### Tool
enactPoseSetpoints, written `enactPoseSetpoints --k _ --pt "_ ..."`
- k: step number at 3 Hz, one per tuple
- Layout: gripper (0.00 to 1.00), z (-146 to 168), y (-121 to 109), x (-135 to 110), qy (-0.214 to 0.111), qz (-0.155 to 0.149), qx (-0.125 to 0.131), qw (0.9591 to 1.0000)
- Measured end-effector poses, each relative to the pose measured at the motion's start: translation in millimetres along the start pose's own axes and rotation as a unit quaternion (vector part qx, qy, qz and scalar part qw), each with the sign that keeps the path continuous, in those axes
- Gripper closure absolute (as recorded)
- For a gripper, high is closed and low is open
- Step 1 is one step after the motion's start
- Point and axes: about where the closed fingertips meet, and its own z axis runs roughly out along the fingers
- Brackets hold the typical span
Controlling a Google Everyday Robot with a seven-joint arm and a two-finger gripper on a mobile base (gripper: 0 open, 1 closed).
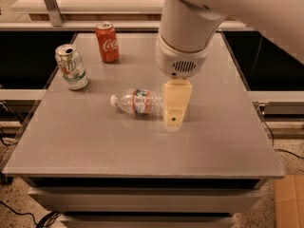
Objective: Place water bottle upright
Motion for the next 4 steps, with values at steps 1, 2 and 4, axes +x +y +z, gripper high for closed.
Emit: enactPoseSetpoints --k 1,2,4 --pt "0.0 -0.3 -0.2 -0.2 0.0 0.001 0.001 1.0" --pt "0.0 4.6 -10.5 -7.7 0.004 -0.001 0.011 0.9999" --pt "0.0 22.0 -35.4 -34.6 0.009 -0.034 0.019 0.9992"
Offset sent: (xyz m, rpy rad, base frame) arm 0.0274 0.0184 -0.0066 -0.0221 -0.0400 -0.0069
